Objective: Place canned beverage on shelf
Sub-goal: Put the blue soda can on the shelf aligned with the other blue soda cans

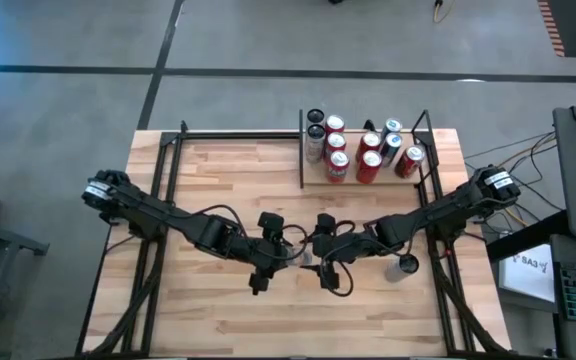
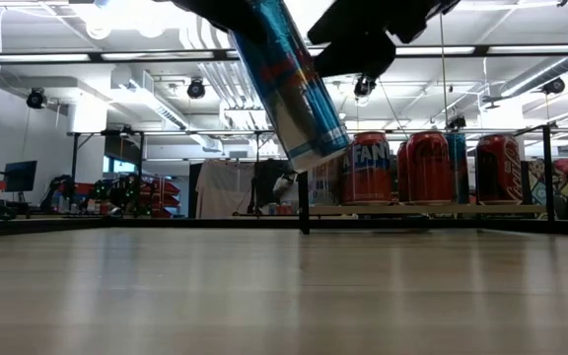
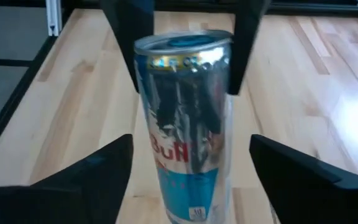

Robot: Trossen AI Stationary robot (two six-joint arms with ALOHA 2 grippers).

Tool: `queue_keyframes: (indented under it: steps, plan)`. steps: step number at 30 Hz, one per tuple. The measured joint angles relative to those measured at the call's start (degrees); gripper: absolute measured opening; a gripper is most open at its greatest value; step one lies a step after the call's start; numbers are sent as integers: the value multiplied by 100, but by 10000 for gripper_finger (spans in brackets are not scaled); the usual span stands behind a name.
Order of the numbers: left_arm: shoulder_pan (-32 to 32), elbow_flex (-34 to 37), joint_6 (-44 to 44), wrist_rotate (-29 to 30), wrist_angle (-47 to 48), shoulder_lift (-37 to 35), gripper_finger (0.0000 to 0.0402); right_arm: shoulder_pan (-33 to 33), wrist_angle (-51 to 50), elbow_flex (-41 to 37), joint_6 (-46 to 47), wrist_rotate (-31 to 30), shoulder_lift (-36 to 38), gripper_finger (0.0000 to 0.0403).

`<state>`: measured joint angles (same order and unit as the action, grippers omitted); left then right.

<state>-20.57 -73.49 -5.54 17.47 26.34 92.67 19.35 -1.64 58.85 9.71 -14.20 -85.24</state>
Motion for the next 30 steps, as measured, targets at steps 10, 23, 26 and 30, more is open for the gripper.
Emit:
queue_keyframes:
  steps: [10, 23, 26, 30]
  plan:
    - [37, 0, -124, 2, -222, 4, 230, -105, 231, 2, -248, 111, -34, 363]
    - [139, 0, -368, 2, -605, 6, 230, -234, 362, 0, -750, 263, -156, 364]
    - [137, 0, -446, 2, -611, 6, 230, -250, 365, 0, -832, 261, -156, 364]
    - [142, 0, -448, 0, -598, 7, 230, -253, 367, 0, -922, 262, -156, 362]
